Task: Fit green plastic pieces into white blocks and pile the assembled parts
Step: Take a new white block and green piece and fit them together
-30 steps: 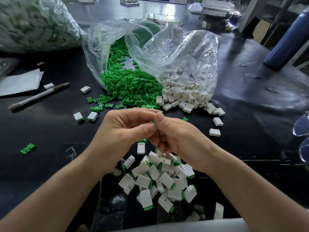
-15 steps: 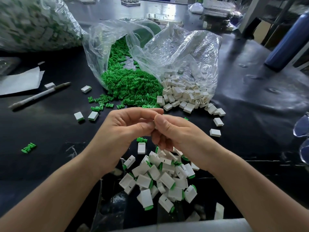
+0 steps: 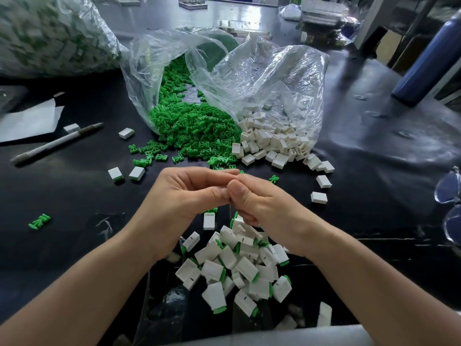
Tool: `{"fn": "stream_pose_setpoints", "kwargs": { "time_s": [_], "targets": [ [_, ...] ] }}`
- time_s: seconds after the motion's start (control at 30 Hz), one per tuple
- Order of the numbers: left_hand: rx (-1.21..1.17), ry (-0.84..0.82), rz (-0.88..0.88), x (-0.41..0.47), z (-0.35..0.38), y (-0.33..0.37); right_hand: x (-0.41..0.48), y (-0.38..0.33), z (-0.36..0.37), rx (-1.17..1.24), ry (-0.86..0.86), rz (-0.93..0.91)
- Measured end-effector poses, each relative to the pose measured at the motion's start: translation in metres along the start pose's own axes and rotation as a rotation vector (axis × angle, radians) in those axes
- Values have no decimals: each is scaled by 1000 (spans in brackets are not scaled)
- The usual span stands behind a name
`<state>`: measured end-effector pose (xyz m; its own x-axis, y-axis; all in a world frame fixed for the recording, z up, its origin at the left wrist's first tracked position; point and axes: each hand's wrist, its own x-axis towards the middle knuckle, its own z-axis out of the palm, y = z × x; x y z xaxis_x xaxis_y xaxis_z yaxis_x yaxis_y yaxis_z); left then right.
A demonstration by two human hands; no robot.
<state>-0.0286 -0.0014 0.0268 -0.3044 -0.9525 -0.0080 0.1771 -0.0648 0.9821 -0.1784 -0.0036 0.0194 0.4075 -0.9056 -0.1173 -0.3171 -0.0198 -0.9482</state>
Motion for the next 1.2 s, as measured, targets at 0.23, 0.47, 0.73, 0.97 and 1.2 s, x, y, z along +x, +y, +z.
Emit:
{"fn": "stream_pose_setpoints", "kwargs": {
  "time_s": [0.23, 0.47, 0.73, 0.97, 1.2],
  "targets": [
    [-23, 9, 17, -1, 1, -1, 0, -2, 4, -90, 66, -14],
    [-40, 17, 19, -1, 2, -1, 0, -2, 4, -137, 69, -50],
    [-29, 19, 11, -1, 1, -1, -2, -2, 4, -164, 70, -69],
    [-36, 6, 17, -1, 0, -2, -2, -1, 4, -150, 71, -68],
    [-26, -19, 28, 0, -2, -2, -3, -4, 2, 8, -5, -76]
  ]
}}
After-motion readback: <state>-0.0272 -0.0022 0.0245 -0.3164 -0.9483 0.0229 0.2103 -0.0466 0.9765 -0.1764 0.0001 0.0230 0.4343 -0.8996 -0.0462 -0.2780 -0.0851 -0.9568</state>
